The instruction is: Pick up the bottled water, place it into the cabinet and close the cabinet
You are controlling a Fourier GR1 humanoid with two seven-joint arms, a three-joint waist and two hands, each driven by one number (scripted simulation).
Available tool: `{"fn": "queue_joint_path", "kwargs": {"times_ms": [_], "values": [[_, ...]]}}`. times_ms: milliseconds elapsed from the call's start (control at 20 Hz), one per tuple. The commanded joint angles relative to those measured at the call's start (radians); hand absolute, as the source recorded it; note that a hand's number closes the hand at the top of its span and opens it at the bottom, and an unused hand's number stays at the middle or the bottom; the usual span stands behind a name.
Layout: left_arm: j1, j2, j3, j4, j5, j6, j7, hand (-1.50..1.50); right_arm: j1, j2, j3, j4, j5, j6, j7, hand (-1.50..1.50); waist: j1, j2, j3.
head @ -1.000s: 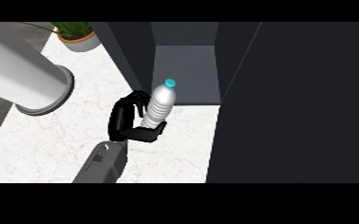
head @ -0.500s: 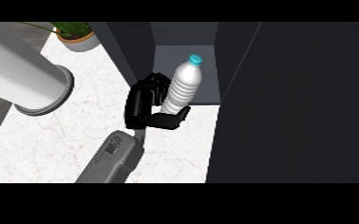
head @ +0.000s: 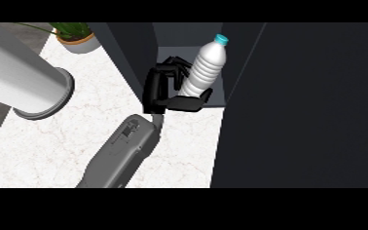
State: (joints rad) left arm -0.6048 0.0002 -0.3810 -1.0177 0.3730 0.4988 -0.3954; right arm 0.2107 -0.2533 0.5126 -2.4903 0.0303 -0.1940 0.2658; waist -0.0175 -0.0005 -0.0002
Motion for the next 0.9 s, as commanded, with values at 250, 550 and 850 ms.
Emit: {"fn": "queue_joint_path", "kwargs": {"times_ms": [250,550,850], "values": [[-0.138,0.0,0.014,0.202,0.127,0.067,0.003,1.5,0.047,-0.024,-0.032,-0.168,-0.032,0.018,0.068,-1.5,-0.012,0.004,-0.001],[-0.256,0.0,0.037,0.385,0.217,0.125,-0.083,1.5,0.107,-0.051,-0.09,-0.112,-0.101,0.083,-0.036,-1.5,-0.024,0.007,0.0],[-0.349,0.0,0.06,0.581,0.226,0.139,-0.164,1.5,0.112,-0.015,-0.042,-0.043,-0.069,0.093,-0.104,-1.5,-0.032,0.011,0.0]]}}
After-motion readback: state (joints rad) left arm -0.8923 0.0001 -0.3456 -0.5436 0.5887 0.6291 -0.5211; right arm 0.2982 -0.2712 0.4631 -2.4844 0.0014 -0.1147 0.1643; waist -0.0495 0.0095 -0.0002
